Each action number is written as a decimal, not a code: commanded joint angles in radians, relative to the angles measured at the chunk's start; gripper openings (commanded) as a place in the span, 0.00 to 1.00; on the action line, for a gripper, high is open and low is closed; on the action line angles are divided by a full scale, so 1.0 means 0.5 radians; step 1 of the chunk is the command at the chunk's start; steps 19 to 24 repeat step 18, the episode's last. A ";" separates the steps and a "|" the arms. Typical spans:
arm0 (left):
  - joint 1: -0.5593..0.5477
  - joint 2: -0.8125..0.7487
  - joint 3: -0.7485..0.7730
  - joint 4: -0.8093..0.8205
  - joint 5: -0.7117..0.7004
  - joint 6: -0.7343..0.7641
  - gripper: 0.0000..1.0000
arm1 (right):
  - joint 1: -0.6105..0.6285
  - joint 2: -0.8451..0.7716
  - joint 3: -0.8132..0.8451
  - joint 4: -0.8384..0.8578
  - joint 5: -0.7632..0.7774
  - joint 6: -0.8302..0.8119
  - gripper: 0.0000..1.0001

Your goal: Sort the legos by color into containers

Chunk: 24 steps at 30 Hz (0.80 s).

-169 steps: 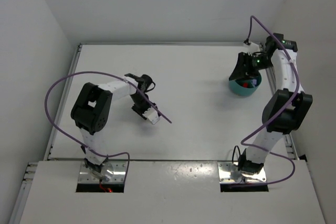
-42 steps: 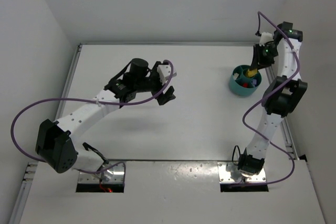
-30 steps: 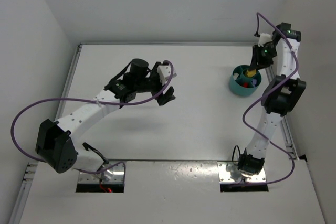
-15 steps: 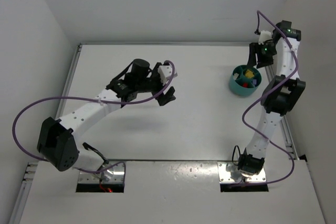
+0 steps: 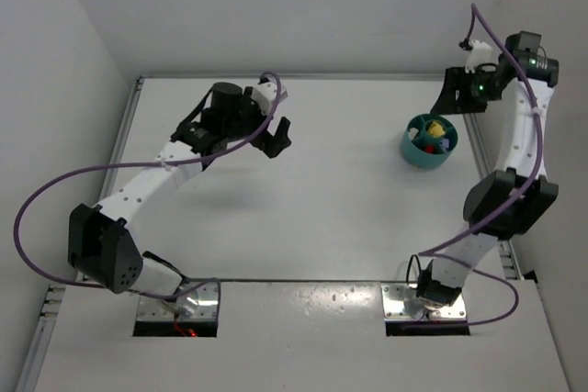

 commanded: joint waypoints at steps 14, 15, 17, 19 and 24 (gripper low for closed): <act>0.821 -0.215 -0.449 -0.283 -0.014 0.070 1.00 | 0.017 -0.899 -1.652 0.679 -0.287 0.092 0.64; 0.840 -0.240 -0.473 -0.283 -0.014 0.112 1.00 | 0.017 -0.923 -1.680 0.679 -0.287 0.092 0.64; 0.882 -0.267 -0.531 -0.264 -0.014 0.140 1.00 | 0.017 -0.942 -1.744 0.697 -0.268 0.092 0.69; 0.901 -0.286 -0.553 -0.264 0.004 0.164 1.00 | 0.017 -0.942 -1.744 0.697 -0.268 0.071 0.70; 0.901 -0.286 -0.553 -0.264 0.004 0.164 1.00 | 0.017 -0.942 -1.744 0.697 -0.268 0.071 0.70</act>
